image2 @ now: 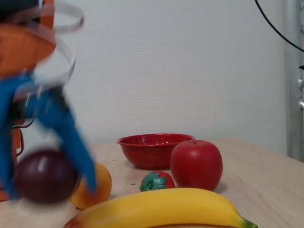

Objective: Put plum in the red bowl.

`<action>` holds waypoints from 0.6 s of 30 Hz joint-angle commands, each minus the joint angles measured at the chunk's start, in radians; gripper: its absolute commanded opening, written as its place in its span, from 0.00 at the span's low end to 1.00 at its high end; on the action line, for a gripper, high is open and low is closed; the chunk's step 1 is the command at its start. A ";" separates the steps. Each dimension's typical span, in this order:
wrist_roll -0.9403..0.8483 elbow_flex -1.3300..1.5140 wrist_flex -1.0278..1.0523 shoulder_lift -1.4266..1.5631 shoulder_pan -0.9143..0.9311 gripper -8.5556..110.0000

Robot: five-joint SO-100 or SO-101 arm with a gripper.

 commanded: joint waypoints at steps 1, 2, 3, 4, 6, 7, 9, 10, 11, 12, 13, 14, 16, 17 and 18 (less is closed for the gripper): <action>-0.054 0.021 0.028 0.244 0.098 0.07; -0.071 0.049 0.035 0.288 0.118 0.07; -0.081 0.089 0.037 0.337 0.140 0.07; -0.097 0.123 0.041 0.380 0.160 0.07; -0.137 0.190 0.043 0.463 0.210 0.07; -0.163 0.224 0.043 0.503 0.238 0.07; -0.222 0.290 0.037 0.581 0.302 0.07; -0.256 0.322 0.037 0.620 0.337 0.07; -0.293 0.350 0.037 0.655 0.374 0.07; -0.328 0.379 0.037 0.690 0.416 0.07; -0.367 0.410 0.034 0.729 0.460 0.07; -0.405 0.440 0.031 0.767 0.503 0.07; -0.492 0.495 0.018 0.834 0.603 0.07; -0.534 0.522 0.014 0.864 0.655 0.07; -0.578 0.545 0.009 0.891 0.706 0.07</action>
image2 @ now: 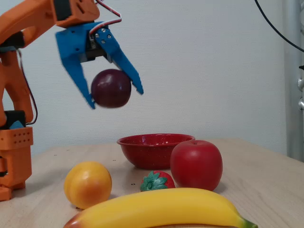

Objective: Put plum in the red bowl.

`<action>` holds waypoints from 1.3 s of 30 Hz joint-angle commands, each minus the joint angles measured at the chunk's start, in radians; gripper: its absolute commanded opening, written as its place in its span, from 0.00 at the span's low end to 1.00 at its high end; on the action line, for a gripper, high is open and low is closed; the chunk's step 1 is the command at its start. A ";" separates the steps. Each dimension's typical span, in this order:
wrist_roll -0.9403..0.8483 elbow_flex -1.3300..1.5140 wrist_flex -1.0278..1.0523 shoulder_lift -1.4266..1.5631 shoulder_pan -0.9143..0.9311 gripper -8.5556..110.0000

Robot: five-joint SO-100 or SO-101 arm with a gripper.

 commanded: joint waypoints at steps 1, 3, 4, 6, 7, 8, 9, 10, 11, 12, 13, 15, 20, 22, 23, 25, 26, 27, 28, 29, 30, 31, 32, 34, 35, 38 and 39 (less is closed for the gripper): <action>-0.137 -0.012 -0.025 0.132 0.150 0.07; -0.225 0.002 -0.018 0.153 0.262 0.07; -0.265 0.006 -0.017 0.160 0.321 0.07; -0.345 0.003 -0.012 0.163 0.437 0.07; -0.383 0.000 -0.011 0.161 0.494 0.07; -0.419 -0.008 -0.009 0.156 0.549 0.07; -0.453 -0.014 -0.009 0.146 0.601 0.07; -0.482 -0.018 -0.021 0.137 0.649 0.07; -0.503 -0.020 -0.040 0.127 0.693 0.07; -0.518 -0.021 -0.063 0.115 0.733 0.07; -0.534 -0.025 -0.092 0.101 0.770 0.07; -0.543 -0.029 -0.156 0.067 0.833 0.07; -0.520 -0.014 -0.347 -0.044 0.927 0.07; -0.491 0.009 -0.434 -0.086 0.939 0.07; -0.477 0.020 -0.474 -0.104 0.943 0.07; -0.440 0.051 -0.554 -0.135 0.951 0.07; -0.417 0.064 -0.589 -0.150 0.953 0.07; -0.393 0.081 -0.624 -0.164 0.956 0.07; -0.367 0.095 -0.653 -0.178 0.957 0.07; -0.334 0.117 -0.689 -0.189 0.957 0.07; -0.313 0.135 -0.721 -0.201 0.957 0.07; -0.305 0.144 -0.738 -0.215 0.957 0.07; -0.293 0.161 -0.761 -0.224 0.956 0.07; -0.265 0.193 -0.798 -0.241 0.954 0.07; -0.256 0.206 -0.813 -0.252 0.953 0.07; -0.235 0.235 -0.828 -0.279 0.950 0.16; -0.235 0.241 -0.827 -0.288 0.948 0.21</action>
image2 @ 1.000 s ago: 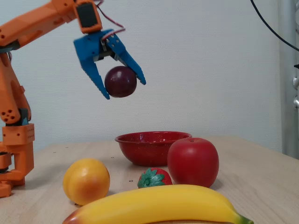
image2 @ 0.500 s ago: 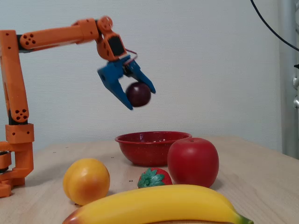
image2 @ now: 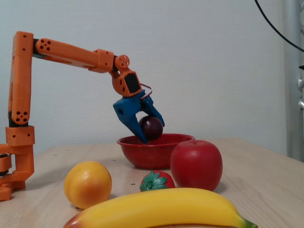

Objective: Put plum in the red bowl.

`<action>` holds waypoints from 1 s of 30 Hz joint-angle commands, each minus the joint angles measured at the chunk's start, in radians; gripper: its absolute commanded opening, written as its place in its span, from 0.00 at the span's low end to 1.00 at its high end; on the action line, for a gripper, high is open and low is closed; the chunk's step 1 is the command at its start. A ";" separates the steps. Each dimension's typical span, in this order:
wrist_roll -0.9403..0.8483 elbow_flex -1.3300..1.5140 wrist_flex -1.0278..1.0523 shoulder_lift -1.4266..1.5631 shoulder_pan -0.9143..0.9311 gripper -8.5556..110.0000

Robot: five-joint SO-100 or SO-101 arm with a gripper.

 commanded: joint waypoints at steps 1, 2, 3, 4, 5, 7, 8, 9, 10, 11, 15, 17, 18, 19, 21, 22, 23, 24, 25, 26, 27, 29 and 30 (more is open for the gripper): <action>0.025 -0.038 -0.014 0.038 0.020 0.26; 0.029 -0.038 0.000 0.029 0.020 0.30; 0.038 -0.034 0.008 0.021 0.020 0.32; 0.049 -0.031 0.020 0.014 0.020 0.35; 0.054 -0.029 0.028 0.008 0.021 0.39; 0.060 -0.031 0.038 -0.005 0.023 0.42; 0.064 -0.031 0.040 -0.009 0.023 0.43; 0.066 -0.038 0.046 -0.012 0.023 0.44; 0.064 -0.048 0.055 -0.015 0.025 0.45; 0.061 -0.057 0.061 -0.017 0.025 0.46; 0.021 -0.117 0.078 -0.008 0.018 0.45; -0.002 -0.175 0.110 0.012 0.009 0.44; -0.018 -0.212 0.133 0.025 0.005 0.44; -0.037 -0.252 0.164 0.037 -0.002 0.44; -0.060 -0.324 0.230 0.066 -0.015 0.43; -0.071 -0.354 0.258 0.081 -0.025 0.43; -0.075 -0.376 0.287 0.100 -0.034 0.42; -0.083 -0.394 0.313 0.121 -0.044 0.41; -0.091 -0.407 0.337 0.144 -0.057 0.40; -0.092 -0.410 0.354 0.169 -0.072 0.38; -0.094 -0.408 0.370 0.196 -0.086 0.37; -0.095 -0.387 0.396 0.255 -0.117 0.33; -0.097 -0.370 0.405 0.287 -0.133 0.30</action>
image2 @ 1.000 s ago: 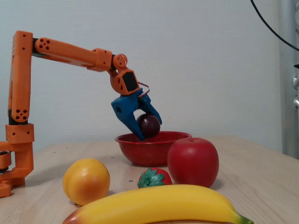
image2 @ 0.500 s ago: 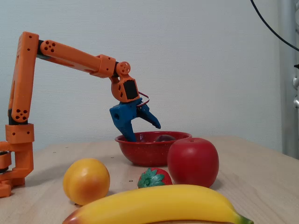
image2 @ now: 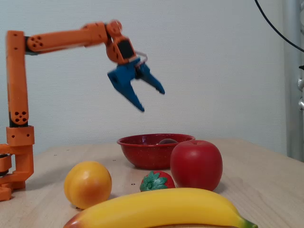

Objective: Put plum in the red bowl.

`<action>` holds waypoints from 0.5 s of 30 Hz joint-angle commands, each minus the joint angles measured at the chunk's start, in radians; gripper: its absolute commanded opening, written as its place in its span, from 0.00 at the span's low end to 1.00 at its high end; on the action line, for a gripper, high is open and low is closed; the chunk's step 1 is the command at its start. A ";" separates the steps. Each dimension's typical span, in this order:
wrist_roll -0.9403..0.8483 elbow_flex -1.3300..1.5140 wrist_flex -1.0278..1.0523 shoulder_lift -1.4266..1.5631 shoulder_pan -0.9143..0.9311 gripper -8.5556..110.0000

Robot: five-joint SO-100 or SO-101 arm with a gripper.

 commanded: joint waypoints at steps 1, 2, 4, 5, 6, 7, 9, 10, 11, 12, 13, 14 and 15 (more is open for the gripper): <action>-0.031 -0.034 0.023 0.167 -0.072 0.28; -0.034 -0.002 0.032 0.206 -0.087 0.27; -0.034 0.083 0.049 0.296 -0.118 0.24; -0.031 0.129 0.049 0.339 -0.135 0.22; -0.029 0.176 0.046 0.385 -0.150 0.20; -0.029 0.224 0.038 0.430 -0.169 0.17; -0.028 0.304 0.029 0.512 -0.198 0.13; -0.021 0.337 0.029 0.545 -0.213 0.10; -0.021 0.365 0.031 0.572 -0.232 0.07; -0.021 0.390 0.035 0.595 -0.247 0.07; -0.021 0.414 0.037 0.614 -0.264 0.07; -0.025 0.442 0.037 0.637 -0.281 0.07; -0.028 0.476 0.031 0.663 -0.296 0.07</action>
